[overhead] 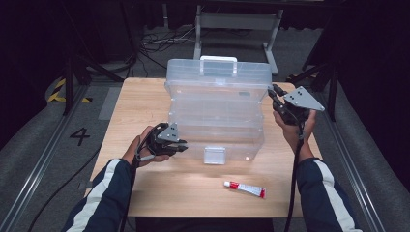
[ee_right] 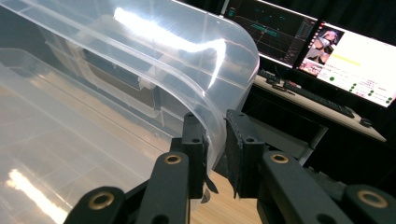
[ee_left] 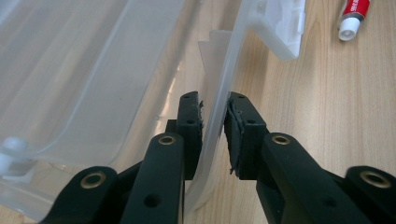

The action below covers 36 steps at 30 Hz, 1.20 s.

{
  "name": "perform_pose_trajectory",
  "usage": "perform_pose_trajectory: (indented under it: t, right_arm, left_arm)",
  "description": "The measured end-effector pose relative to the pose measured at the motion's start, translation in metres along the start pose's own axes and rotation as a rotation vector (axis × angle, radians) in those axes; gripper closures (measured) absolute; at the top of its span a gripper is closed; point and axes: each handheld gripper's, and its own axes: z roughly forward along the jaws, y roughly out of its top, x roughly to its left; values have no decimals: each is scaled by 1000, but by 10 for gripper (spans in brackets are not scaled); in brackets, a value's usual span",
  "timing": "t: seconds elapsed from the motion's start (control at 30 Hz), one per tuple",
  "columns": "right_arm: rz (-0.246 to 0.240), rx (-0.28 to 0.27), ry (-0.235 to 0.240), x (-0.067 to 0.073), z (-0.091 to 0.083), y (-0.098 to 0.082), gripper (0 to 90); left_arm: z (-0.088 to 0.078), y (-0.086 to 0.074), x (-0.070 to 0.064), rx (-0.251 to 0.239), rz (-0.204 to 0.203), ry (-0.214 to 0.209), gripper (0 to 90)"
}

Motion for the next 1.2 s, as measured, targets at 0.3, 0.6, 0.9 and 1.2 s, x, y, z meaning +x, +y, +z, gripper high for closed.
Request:
perform_pose_trajectory:
  t: [0.3,0.6,0.9,1.2]
  right_arm:
    - [-9,7,-20,-2,6,4,803]
    - [-2,10,-19,-5,10,6,808]
    - [11,15,-20,-10,18,9,818]
    - [12,16,-42,-11,24,12,829]
  left_arm:
    - [0,0,2,2,4,-17,781]
    - [0,0,1,4,2,-7,778]
    - [0,0,2,2,6,-20,784]
    - [0,0,2,3,8,-16,783]
